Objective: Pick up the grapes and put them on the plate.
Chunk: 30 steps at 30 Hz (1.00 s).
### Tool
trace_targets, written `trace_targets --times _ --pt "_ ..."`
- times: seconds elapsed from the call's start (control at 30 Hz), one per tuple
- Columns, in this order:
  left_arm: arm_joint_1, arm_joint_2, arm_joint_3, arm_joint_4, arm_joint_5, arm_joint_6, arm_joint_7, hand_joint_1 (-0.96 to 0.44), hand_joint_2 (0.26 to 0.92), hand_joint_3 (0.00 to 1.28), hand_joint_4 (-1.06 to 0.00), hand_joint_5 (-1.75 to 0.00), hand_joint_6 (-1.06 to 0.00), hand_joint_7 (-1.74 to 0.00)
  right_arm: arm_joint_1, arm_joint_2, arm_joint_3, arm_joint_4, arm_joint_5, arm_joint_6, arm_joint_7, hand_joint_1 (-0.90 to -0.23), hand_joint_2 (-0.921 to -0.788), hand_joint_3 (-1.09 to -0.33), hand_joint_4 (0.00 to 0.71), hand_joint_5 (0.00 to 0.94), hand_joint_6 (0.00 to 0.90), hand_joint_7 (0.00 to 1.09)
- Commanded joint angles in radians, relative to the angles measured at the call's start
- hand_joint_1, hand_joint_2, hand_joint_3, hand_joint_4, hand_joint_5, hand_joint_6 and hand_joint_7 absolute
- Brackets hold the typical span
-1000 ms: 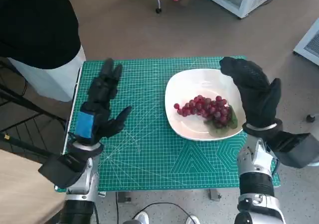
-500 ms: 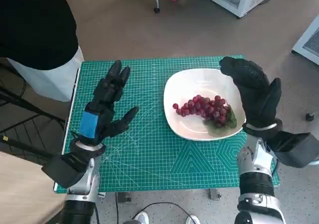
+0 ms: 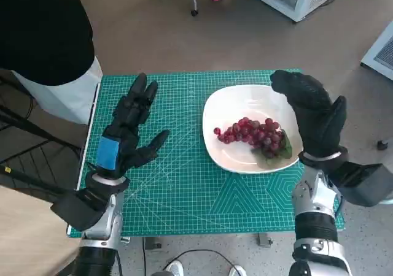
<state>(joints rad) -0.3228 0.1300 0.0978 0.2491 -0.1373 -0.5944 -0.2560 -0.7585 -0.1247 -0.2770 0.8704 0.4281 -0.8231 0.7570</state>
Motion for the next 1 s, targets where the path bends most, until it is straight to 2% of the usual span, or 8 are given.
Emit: trace_targets --times 0.03,1.0 --pt "0.0 -0.003 -0.001 -0.002 0.011 -0.02 0.011 -0.09 0.921 0.36 -0.27 -0.01 -0.24 -0.06 0.013 0.002 -0.003 0.018 -0.004 0.004 0.001 -0.615 -0.921 -0.541 0.323 0.0 0.436 0.0" --pt "0.023 -0.009 0.003 -0.02 0.001 -0.038 0.019 -0.14 0.921 0.37 -0.28 -0.01 -0.25 -0.07 0.021 -0.003 -0.004 0.017 -0.003 -0.015 0.008 -0.616 -0.921 -0.543 0.32 0.001 0.435 0.0"
